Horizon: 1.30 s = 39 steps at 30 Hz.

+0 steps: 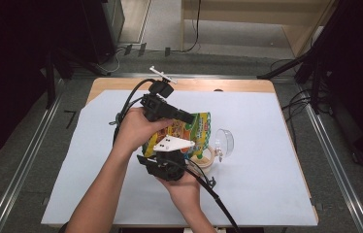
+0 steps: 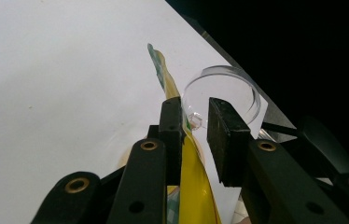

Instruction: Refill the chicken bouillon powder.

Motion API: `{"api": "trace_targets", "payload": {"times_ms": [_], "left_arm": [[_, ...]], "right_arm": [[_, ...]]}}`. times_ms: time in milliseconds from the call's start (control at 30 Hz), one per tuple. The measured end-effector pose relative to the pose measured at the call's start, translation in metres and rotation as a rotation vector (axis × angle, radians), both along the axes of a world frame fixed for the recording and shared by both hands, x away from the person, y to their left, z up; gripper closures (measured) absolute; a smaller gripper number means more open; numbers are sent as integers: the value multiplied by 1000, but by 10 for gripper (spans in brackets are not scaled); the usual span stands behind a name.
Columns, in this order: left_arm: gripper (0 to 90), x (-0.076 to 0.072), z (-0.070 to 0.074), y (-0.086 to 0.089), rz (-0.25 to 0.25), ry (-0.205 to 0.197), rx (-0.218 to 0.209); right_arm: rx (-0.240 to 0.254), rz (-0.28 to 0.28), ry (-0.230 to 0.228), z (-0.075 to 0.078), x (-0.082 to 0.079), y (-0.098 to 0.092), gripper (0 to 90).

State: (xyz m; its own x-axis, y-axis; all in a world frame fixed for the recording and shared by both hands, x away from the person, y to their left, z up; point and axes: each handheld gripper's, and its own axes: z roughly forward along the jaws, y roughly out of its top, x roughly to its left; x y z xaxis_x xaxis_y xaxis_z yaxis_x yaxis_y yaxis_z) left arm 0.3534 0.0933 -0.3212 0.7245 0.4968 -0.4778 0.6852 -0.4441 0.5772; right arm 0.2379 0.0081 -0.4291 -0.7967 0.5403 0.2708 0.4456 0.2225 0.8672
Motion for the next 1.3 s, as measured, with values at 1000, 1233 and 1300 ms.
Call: {"api": "trace_targets", "payload": {"times_ms": [1000,1233,1300], "left_arm": [[750,-2,3,0,3,-12,8],[756,-3,0,0,1,-8,13],[758,-3,0,1,1,-5,12]], "right_arm": [[16,9,6,5,-3,1,753],[2,5,4,1,-2,0,754],[-3,8,-1,0,-2,1,754]]}}
